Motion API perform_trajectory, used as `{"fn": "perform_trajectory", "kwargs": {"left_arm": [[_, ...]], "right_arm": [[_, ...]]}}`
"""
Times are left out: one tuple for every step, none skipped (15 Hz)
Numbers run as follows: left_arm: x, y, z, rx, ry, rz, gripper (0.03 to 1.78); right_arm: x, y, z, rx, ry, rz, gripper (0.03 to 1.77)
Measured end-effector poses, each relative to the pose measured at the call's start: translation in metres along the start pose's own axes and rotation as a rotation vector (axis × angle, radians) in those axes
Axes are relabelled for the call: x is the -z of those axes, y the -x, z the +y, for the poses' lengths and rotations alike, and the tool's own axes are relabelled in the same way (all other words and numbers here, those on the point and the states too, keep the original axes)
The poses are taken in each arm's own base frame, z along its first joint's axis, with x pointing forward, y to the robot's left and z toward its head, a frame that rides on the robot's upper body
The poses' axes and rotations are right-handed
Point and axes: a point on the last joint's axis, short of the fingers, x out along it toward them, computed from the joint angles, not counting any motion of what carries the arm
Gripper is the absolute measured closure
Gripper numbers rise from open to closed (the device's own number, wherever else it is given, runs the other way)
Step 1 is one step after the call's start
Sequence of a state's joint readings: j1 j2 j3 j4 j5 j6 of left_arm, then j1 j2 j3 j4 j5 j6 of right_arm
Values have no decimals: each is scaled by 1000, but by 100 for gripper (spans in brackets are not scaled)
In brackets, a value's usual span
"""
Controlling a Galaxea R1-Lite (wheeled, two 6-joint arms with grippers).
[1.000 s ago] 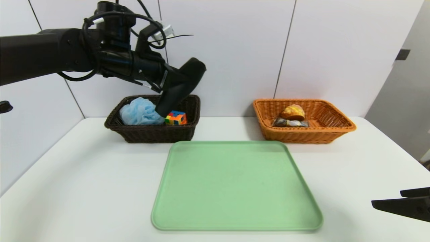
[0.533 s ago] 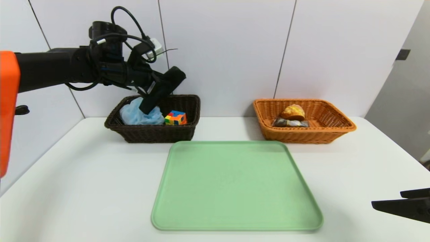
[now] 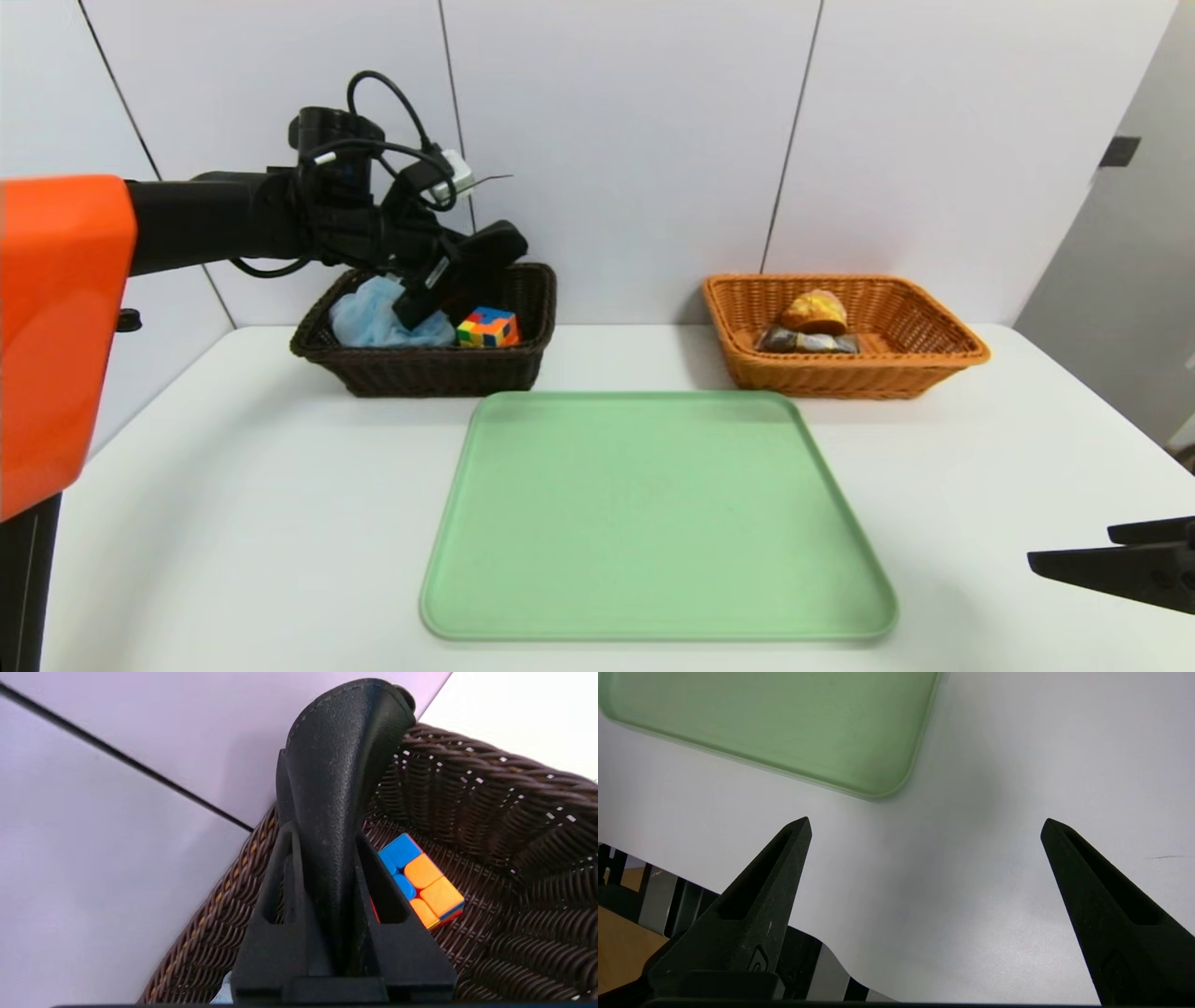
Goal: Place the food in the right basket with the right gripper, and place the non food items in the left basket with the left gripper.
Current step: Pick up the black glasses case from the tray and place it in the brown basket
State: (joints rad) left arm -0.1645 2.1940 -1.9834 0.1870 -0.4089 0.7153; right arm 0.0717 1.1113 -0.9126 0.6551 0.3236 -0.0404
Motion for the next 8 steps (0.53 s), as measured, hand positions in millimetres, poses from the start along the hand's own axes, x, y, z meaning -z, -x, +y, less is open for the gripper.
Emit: {"fn": "perform_trajectory", "kwargs": {"left_arm": [[1, -1, 0, 2, 2, 2, 137], [1, -2, -1, 3, 4, 3, 121], [1, -2, -1, 3, 5, 4, 109], [1, -2, -1, 4, 5, 3, 96], [0, -2, -1, 2, 6, 2, 86], [0, 0, -1, 0, 8, 0, 78], [-3, 2, 0, -4, 7, -4, 69], [-6, 5, 1, -6, 5, -9, 62]], "right_arm": [[0, 0, 0, -1, 1, 1, 10], [0, 0, 0, -1, 0, 2, 10], [0, 0, 0, -1, 0, 1, 10], [0, -1, 0, -1, 0, 2, 10], [0, -1, 0, -1, -1, 2, 10], [0, -1, 0, -1, 0, 2, 10], [0, -1, 0, -1, 0, 2, 10], [0, 0, 0, -1, -1, 1, 10]]}}
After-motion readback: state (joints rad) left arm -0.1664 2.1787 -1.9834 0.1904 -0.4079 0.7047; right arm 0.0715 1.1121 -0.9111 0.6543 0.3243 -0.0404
